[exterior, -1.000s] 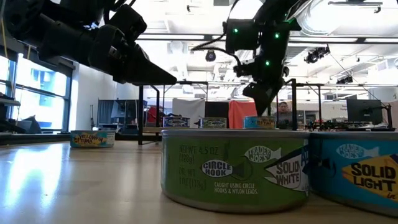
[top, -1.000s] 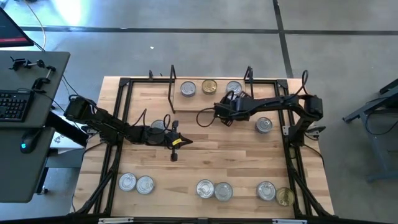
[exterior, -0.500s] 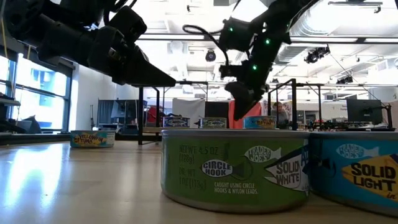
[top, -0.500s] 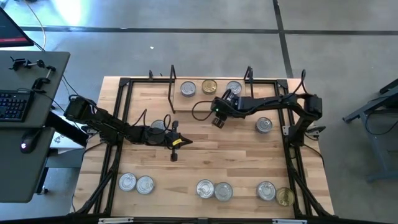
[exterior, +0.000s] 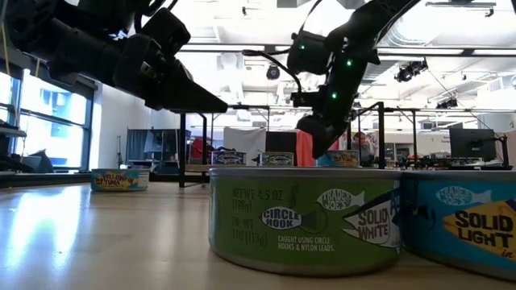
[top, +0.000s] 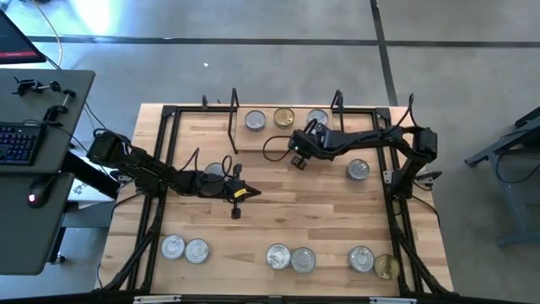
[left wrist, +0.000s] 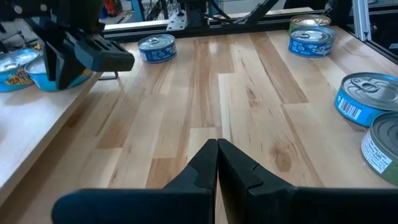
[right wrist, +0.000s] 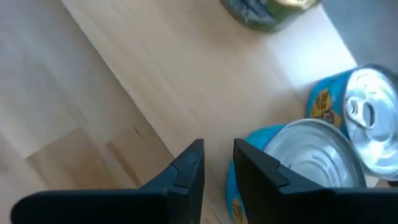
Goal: Stack canned seafood by type on shelf
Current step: Put the top right yellow-blue tuna can on the shelf aligned with the other yellow-blue tuna can, then put the right green tuna can on the shelf aligned with the other green tuna can
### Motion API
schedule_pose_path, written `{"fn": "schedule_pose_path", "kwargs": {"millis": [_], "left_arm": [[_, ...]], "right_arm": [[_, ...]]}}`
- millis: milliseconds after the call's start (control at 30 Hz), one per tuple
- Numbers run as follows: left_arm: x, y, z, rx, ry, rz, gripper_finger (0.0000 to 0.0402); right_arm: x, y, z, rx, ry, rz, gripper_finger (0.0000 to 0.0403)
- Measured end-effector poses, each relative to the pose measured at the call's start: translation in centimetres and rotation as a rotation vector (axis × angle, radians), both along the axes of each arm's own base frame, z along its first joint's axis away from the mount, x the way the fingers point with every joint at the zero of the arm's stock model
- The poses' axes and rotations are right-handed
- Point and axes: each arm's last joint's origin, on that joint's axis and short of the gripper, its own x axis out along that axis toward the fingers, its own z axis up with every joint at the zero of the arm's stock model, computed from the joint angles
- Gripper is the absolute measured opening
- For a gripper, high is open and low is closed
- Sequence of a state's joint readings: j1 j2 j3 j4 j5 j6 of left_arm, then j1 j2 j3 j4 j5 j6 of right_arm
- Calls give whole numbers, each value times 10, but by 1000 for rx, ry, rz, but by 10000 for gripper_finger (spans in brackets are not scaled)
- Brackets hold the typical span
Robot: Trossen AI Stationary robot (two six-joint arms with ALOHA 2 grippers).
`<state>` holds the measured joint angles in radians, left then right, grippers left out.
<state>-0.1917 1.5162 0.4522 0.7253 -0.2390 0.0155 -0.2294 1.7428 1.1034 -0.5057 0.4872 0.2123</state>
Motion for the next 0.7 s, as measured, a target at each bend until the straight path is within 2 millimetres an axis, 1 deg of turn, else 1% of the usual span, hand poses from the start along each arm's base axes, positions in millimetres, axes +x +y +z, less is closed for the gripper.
{"fn": "schedule_pose_path", "kwargs": {"millis": [67,133,267,367,467,533,600,700], "left_arm": [[0,0,0,-3,5,1,3],[-1,-1,-1,-3,8,-4,3],[-2,-7,-1,-1,15,-24,3],[-3,-11,-2,4,24,-42,3],[-4,-13,-3,11,37,-52,3],[-4,-14,-3,12,37,-54,3],[-4,-13,-3,13,36,-54,3],[-3,-11,-2,15,23,-38,3]], "right_arm": [[8,13,2,-17,-35,66,76],[19,35,5,-27,-102,159,75],[31,88,11,-40,-205,323,75],[30,132,13,-48,-221,448,75],[15,176,8,-30,-136,575,75],[0,198,3,-3,-74,586,75],[-19,215,0,45,-8,539,75],[-50,233,2,199,66,381,75]]}}
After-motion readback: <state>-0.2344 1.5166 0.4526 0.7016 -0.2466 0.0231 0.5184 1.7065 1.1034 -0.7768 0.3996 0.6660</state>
